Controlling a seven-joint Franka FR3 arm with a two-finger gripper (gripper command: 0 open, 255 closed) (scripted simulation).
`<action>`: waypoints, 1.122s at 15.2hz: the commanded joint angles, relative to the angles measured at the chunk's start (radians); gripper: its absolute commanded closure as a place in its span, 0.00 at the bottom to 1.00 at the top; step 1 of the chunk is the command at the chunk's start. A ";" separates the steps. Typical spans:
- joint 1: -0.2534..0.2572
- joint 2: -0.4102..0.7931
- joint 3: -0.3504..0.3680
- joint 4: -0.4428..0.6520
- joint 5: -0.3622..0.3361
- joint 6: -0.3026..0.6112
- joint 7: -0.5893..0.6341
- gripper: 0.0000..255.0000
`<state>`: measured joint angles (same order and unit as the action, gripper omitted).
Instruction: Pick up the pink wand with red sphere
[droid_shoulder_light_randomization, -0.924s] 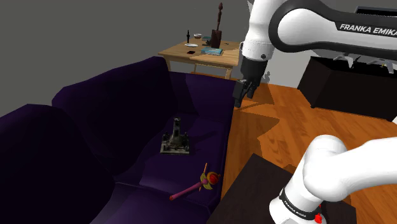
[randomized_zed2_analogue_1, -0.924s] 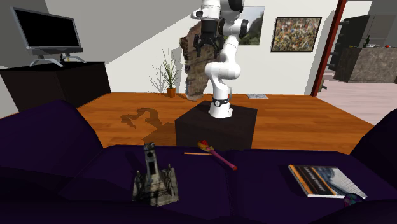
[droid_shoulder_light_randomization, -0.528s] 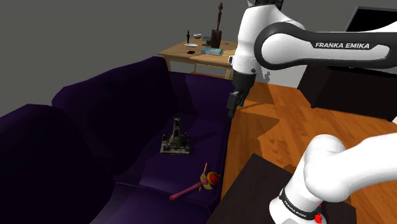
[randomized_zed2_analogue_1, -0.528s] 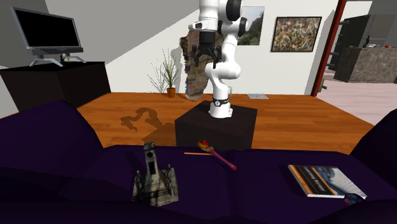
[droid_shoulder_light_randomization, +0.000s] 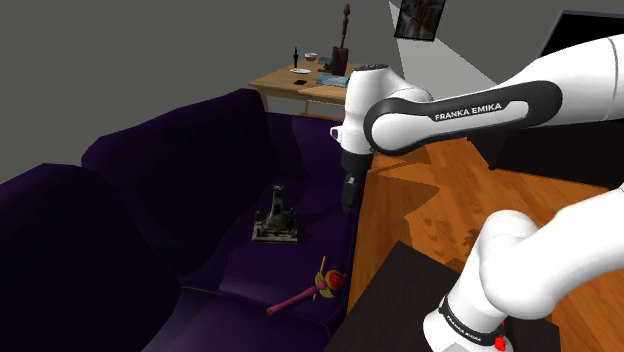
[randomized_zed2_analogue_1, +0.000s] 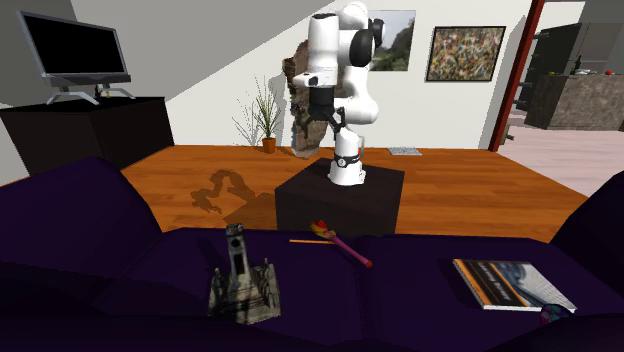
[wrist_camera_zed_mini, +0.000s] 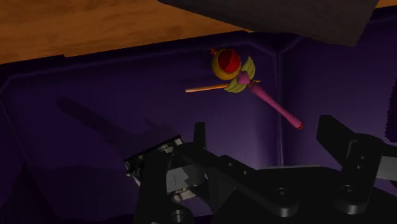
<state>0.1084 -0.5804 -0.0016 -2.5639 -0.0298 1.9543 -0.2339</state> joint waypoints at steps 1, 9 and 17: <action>0.020 0.051 -0.007 -0.031 -0.001 0.075 -0.056 0.00; 0.090 0.320 -0.031 -0.072 0.001 0.346 -0.281 0.00; 0.141 0.634 -0.016 -0.043 0.018 0.592 -0.502 0.00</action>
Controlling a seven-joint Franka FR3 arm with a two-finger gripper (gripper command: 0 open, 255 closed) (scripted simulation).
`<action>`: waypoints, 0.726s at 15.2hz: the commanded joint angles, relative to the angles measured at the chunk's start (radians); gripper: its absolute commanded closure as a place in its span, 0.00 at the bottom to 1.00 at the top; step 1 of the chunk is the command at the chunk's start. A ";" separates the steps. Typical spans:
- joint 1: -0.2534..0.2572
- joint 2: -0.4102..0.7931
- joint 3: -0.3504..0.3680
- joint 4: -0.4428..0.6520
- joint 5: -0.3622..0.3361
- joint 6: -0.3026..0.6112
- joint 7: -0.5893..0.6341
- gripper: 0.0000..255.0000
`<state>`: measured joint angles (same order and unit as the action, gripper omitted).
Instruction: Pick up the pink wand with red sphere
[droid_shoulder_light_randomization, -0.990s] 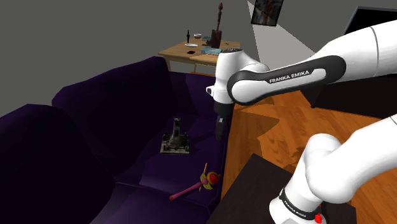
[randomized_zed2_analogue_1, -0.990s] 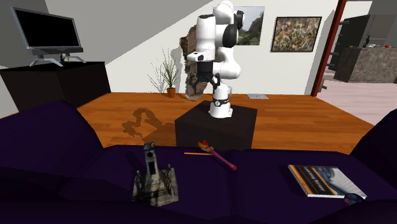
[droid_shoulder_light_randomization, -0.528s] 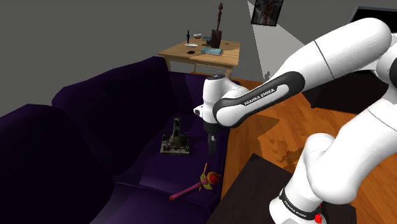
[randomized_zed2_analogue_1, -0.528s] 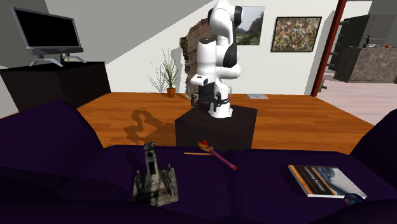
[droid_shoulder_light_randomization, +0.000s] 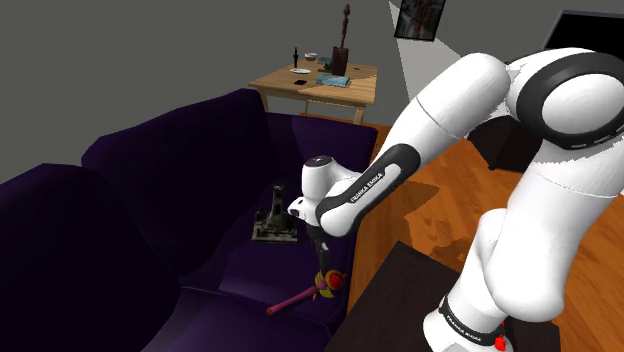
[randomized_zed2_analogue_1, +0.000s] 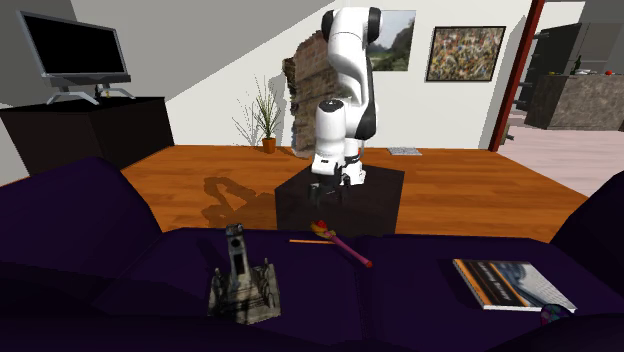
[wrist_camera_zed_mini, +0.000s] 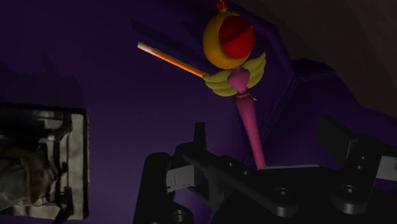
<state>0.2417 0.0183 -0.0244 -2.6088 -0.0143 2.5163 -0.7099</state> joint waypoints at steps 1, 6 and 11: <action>0.011 0.076 0.012 0.010 0.003 0.057 -0.051 0.00; 0.023 0.279 0.045 0.062 -0.016 0.184 -0.162 0.00; 0.028 0.380 0.049 0.091 -0.032 0.250 -0.181 0.00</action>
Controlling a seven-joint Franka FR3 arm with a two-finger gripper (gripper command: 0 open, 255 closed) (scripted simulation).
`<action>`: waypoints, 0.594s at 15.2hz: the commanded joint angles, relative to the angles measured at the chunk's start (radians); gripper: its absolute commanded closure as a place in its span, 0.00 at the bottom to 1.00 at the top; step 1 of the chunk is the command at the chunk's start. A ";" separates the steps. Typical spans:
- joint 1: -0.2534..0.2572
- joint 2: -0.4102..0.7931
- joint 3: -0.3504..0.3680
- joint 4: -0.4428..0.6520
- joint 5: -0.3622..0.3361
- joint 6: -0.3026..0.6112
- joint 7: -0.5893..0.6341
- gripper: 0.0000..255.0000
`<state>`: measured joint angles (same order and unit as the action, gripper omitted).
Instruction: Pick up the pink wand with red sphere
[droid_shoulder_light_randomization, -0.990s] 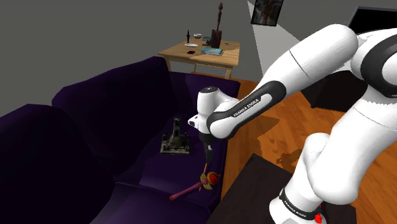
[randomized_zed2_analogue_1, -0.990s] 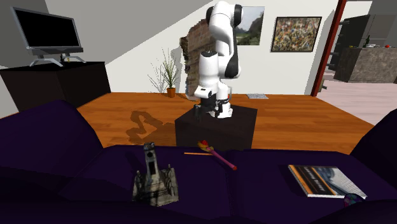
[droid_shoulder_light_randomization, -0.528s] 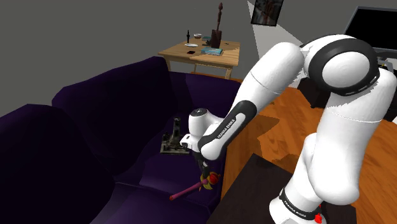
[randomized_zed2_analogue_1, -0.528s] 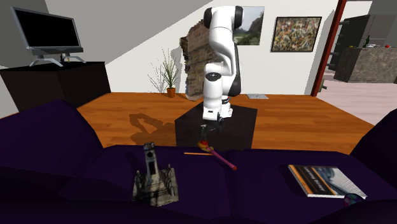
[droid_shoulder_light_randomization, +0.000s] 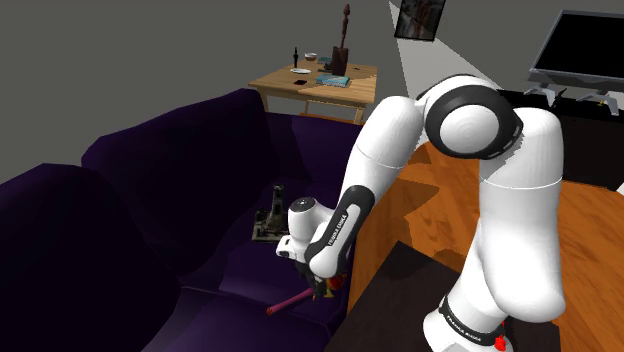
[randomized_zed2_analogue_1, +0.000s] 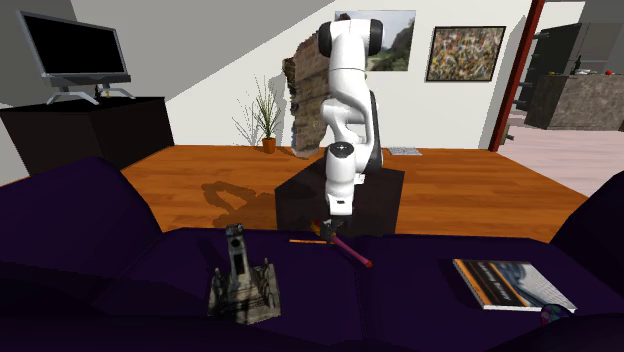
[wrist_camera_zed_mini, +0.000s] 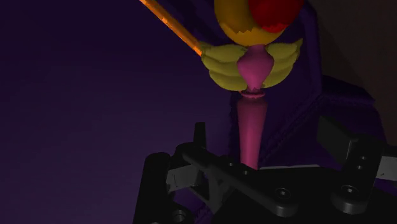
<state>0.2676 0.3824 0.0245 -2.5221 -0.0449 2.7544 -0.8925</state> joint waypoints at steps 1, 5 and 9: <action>0.003 0.033 -0.001 0.009 -0.003 0.023 0.002 0.00; 0.007 0.092 -0.005 0.028 -0.007 0.065 0.005 0.00; 0.006 0.091 -0.005 0.025 -0.007 0.066 0.005 1.00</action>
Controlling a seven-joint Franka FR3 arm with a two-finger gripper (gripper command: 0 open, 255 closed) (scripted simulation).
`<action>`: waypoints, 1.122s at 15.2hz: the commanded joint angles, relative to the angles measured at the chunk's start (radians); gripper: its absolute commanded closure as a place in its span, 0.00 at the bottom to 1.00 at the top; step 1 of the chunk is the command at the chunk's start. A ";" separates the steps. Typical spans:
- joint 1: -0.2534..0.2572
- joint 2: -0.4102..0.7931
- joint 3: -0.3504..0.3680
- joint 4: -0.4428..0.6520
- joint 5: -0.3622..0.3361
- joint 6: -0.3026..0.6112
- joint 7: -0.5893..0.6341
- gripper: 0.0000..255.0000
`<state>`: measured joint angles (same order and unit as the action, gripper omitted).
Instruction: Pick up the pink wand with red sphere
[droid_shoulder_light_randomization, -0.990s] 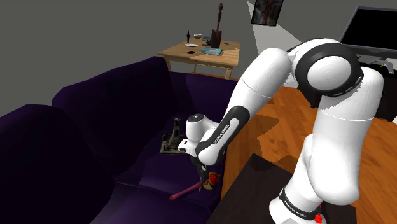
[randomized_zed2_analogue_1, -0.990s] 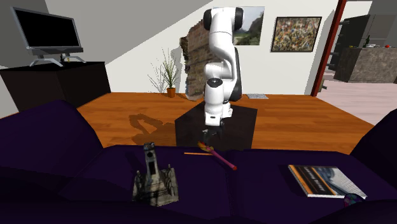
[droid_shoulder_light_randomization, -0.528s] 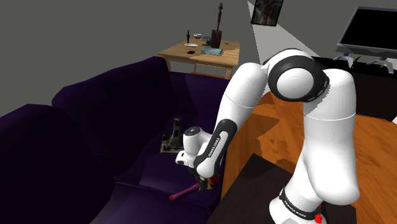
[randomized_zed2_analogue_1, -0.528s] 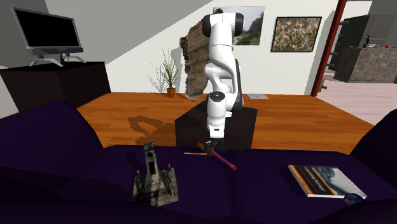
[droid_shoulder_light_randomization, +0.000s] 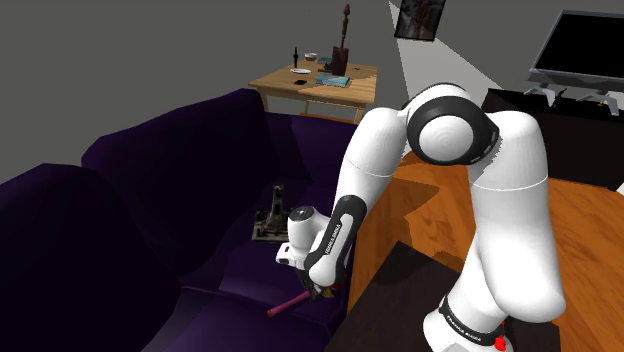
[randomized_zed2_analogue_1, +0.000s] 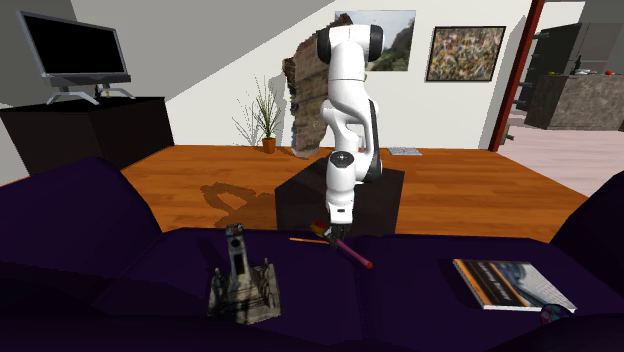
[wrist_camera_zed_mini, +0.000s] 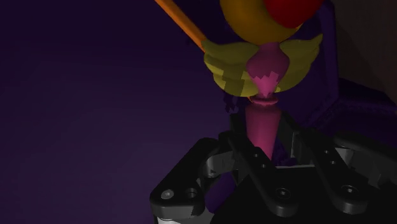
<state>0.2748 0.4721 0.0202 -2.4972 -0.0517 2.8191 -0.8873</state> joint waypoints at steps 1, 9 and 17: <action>-0.001 0.002 -0.001 0.000 0.000 0.002 0.000 1.00; -0.003 -0.031 0.001 -0.008 0.002 -0.023 -0.002 1.00; -0.010 -0.162 0.011 -0.041 0.013 -0.121 -0.010 1.00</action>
<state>0.2665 0.3244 0.0305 -2.5378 -0.0403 2.7126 -0.8954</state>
